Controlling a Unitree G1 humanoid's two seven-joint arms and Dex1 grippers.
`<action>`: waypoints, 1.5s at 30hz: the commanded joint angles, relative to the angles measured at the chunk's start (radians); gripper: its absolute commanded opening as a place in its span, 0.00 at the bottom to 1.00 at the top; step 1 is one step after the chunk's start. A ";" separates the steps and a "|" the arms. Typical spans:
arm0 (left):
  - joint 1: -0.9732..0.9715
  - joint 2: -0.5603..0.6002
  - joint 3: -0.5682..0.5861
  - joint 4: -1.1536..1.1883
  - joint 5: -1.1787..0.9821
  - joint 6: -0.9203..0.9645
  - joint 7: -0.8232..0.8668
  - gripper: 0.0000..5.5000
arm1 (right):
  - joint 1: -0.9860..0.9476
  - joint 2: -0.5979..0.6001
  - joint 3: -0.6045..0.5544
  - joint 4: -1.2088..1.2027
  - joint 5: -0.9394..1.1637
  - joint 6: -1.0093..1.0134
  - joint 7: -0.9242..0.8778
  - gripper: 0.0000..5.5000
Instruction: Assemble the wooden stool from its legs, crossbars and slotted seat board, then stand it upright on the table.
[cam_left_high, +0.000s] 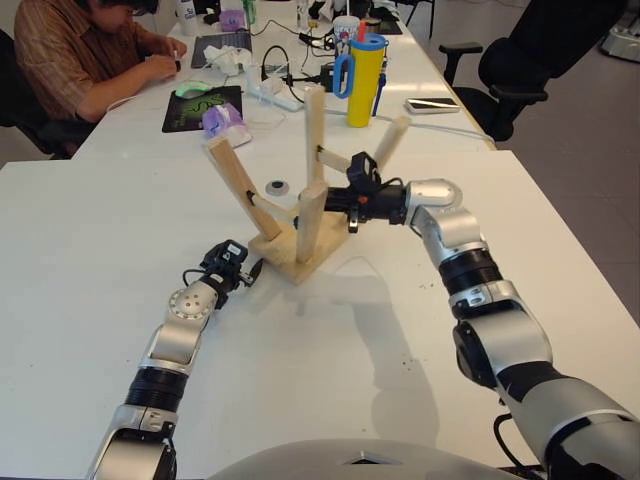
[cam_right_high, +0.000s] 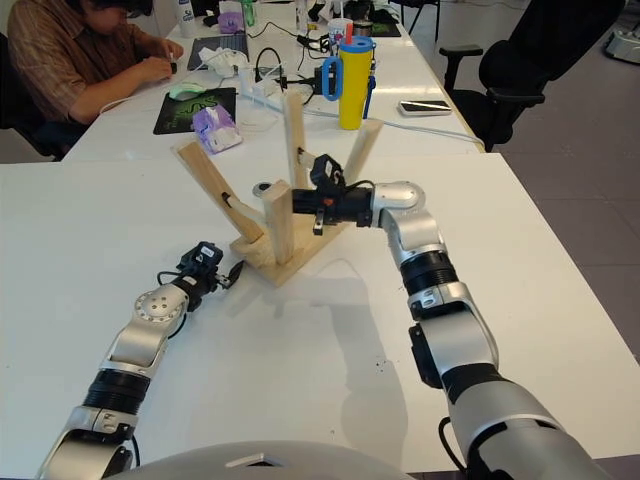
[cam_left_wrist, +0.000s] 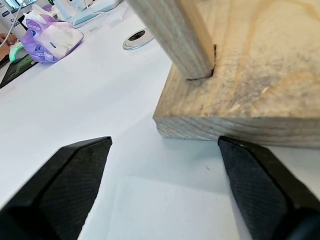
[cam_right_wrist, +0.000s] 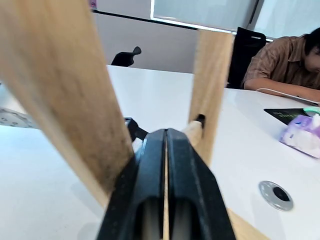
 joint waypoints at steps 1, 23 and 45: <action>-0.009 -0.046 -0.021 0.002 0.009 0.019 0.024 0.72 | 0.210 0.072 0.044 -0.236 -0.050 0.110 -0.231 0.01; 0.363 -0.030 0.020 -0.449 0.071 0.059 0.128 0.72 | 0.960 -0.094 -0.164 -0.864 -0.068 0.387 -0.749 0.01; 0.251 -0.060 -0.072 -0.448 -0.035 0.126 -0.060 0.72 | 0.788 -0.064 -0.064 -0.740 -0.102 0.482 -0.782 0.01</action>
